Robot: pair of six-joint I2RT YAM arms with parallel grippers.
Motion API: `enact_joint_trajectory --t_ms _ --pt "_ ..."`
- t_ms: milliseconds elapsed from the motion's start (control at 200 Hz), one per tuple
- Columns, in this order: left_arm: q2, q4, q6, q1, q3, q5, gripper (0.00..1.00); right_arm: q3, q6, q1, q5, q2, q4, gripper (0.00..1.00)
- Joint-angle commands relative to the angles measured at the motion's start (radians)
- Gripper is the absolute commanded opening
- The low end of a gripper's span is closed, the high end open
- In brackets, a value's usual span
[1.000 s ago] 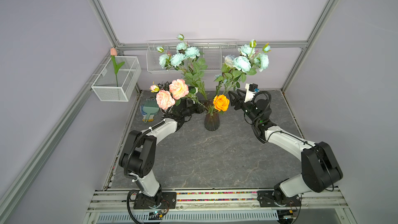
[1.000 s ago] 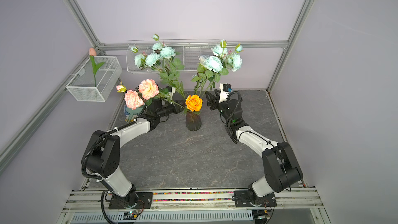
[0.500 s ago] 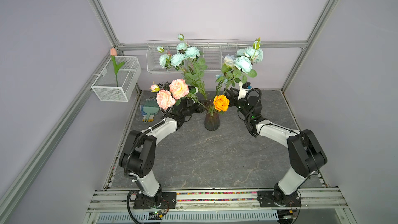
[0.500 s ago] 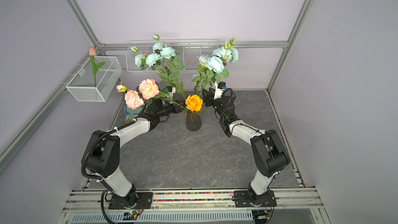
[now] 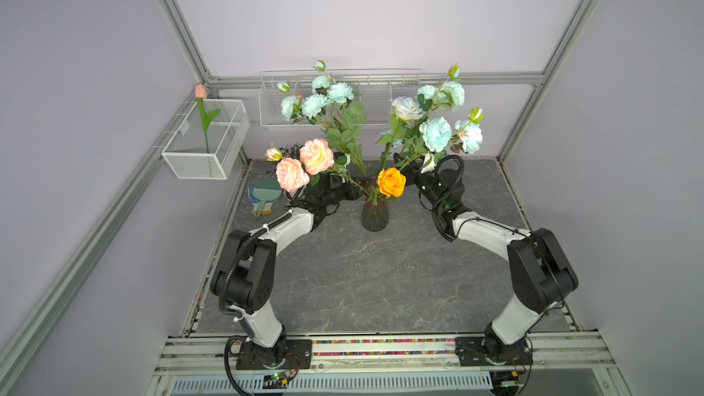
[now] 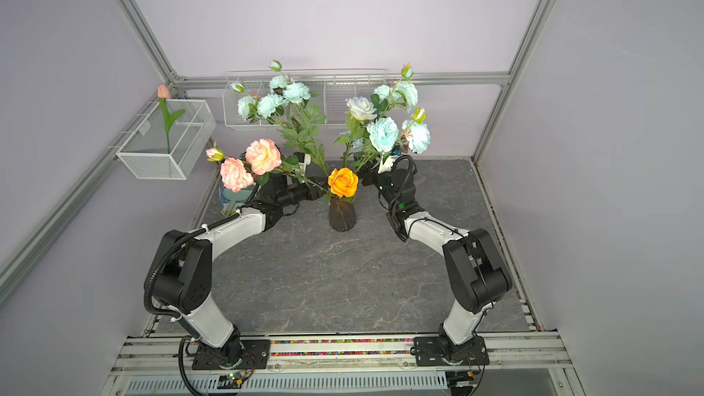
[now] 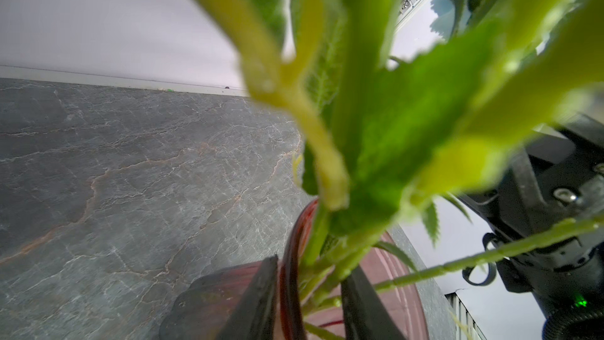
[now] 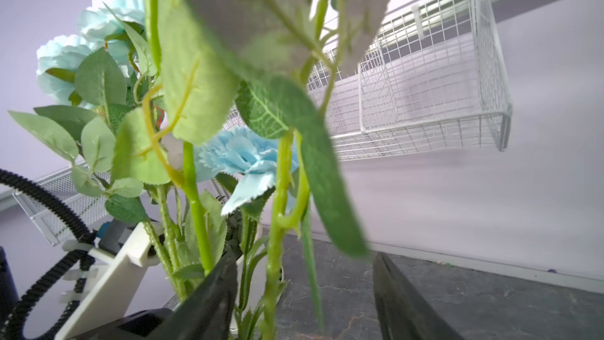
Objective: Pick out blue flowers from the vase
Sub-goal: Pick up the flower from the vase.
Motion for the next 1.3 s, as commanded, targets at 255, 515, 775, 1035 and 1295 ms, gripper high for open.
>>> enact_joint_trajectory --t_ms 255,515,775,1035,1295 --pt "0.025 -0.038 0.023 -0.007 0.028 0.007 0.35 0.078 0.013 0.012 -0.011 0.075 0.025 0.52" --pt "0.024 -0.039 0.024 -0.007 0.027 -0.006 0.35 0.071 -0.053 0.011 0.013 0.003 -0.049 0.18" --pt "0.026 -0.032 0.020 -0.007 0.026 -0.024 0.35 0.101 -0.132 0.012 0.038 -0.096 -0.151 0.07" --pt "0.027 -0.034 0.022 -0.007 0.019 -0.026 0.35 0.145 -0.183 0.010 0.051 -0.148 -0.232 0.07" --pt "0.029 -0.041 0.030 -0.007 0.020 -0.029 0.35 0.233 -0.220 -0.030 0.052 -0.214 -0.370 0.07"
